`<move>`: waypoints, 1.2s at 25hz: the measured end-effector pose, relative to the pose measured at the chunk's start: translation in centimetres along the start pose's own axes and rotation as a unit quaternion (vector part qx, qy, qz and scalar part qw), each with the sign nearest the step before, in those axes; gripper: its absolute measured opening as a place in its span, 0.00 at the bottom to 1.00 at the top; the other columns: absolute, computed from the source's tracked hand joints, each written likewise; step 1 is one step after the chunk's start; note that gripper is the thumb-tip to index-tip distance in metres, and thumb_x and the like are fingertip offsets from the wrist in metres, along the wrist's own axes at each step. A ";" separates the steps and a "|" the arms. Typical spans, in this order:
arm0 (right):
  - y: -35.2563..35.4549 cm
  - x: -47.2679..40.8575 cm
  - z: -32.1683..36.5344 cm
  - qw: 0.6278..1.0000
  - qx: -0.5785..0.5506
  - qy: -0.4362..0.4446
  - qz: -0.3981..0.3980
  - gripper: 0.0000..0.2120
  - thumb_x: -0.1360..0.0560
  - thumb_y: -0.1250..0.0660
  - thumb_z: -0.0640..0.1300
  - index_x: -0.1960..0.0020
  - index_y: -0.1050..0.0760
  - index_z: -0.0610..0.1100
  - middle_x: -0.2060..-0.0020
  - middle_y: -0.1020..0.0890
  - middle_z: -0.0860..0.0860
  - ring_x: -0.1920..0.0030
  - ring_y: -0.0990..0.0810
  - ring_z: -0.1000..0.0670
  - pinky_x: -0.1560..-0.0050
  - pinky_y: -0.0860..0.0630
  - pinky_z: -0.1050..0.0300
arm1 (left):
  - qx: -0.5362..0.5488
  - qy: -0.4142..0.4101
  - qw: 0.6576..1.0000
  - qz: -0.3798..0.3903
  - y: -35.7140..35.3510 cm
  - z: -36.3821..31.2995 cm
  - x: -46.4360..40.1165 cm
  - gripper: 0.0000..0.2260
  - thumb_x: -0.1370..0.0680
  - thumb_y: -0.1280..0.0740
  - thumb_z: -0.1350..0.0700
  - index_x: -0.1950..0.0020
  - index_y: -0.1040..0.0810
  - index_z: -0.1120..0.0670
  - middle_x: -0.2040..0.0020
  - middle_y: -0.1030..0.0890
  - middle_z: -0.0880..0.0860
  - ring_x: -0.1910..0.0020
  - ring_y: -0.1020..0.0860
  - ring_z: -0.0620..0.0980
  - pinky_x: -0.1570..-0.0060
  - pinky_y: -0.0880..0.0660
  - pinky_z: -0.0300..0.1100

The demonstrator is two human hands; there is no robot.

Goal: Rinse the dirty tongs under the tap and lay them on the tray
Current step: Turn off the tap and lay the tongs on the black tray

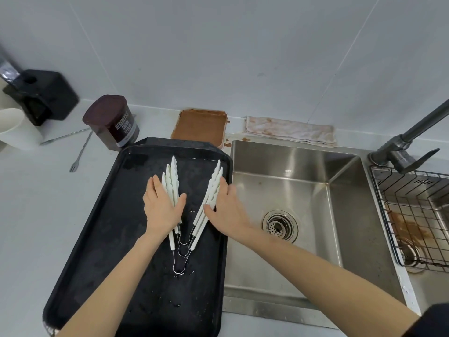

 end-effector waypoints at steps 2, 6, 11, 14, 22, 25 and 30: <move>-0.4 1.0 0.7 0.990 0.116 0.076 -0.039 0.37 0.24 0.39 0.52 0.23 0.53 0.42 0.27 0.42 0.40 0.33 0.32 0.41 0.37 0.31 0.52 | -0.024 -0.056 0.998 -0.020 0.0 0.3 1.1 0.35 0.23 0.39 0.48 0.26 0.47 0.68 0.24 0.45 0.67 0.26 0.44 0.66 0.28 0.46 0.57; -2.2 1.5 -0.2 0.962 0.244 0.102 -0.067 0.34 0.29 0.47 0.62 0.32 0.28 0.41 0.32 0.27 0.42 0.32 0.27 0.45 0.38 0.27 0.45 | -0.092 -0.115 0.989 0.014 -1.3 1.3 2.7 0.39 0.27 0.59 0.39 0.24 0.52 0.63 0.22 0.50 0.60 0.22 0.52 0.58 0.26 0.57 0.54; -2.0 0.0 -1.2 0.955 0.257 0.136 -0.050 0.39 0.28 0.57 0.64 0.24 0.47 0.43 0.23 0.48 0.45 0.26 0.60 0.47 0.30 0.62 0.45 | -0.134 -0.118 0.984 0.006 -2.2 0.7 1.2 0.37 0.27 0.60 0.41 0.24 0.48 0.62 0.22 0.47 0.60 0.23 0.48 0.60 0.27 0.53 0.58; -1.2 -0.8 -1.7 0.954 0.264 0.136 -0.042 0.41 0.30 0.62 0.66 0.23 0.57 0.46 0.22 0.57 0.48 0.30 0.70 0.49 0.31 0.69 0.49 | -0.157 -0.121 0.980 0.018 -2.5 0.1 0.1 0.36 0.26 0.59 0.41 0.24 0.46 0.62 0.23 0.45 0.61 0.24 0.46 0.62 0.27 0.52 0.59; -0.6 -1.3 -2.1 0.959 0.236 0.152 0.026 0.46 0.34 0.69 0.72 0.23 0.60 0.47 0.23 0.61 0.49 0.25 0.66 0.52 0.27 0.65 0.50 | -0.163 -0.098 0.981 0.046 -2.0 -0.5 -0.2 0.33 0.22 0.55 0.41 0.23 0.56 0.58 0.21 0.55 0.57 0.22 0.56 0.57 0.26 0.59 0.55; 0.8 -1.1 -2.3 0.963 0.221 0.157 0.010 0.37 0.25 0.59 0.64 0.23 0.60 0.47 0.22 0.59 0.50 0.23 0.62 0.51 0.25 0.64 0.49 | -0.158 -0.090 0.982 0.045 -1.1 -1.2 0.0 0.30 0.19 0.50 0.46 0.23 0.58 0.57 0.21 0.57 0.58 0.22 0.58 0.56 0.26 0.60 0.54; 5.9 -0.3 -2.2 0.962 0.236 0.129 -0.035 0.34 0.22 0.49 0.59 0.23 0.60 0.47 0.22 0.57 0.51 0.23 0.62 0.50 0.25 0.64 0.48 | -0.164 -0.124 0.978 0.027 0.5 -5.0 -0.1 0.31 0.20 0.52 0.43 0.23 0.59 0.56 0.22 0.58 0.58 0.23 0.60 0.57 0.26 0.62 0.55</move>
Point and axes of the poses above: each hand's wrist, its own x-axis away from the middle knuckle, its own y-axis out of the back of the hand, z = x × y, the point moved 6 cm from there along -x, towards the middle knuckle
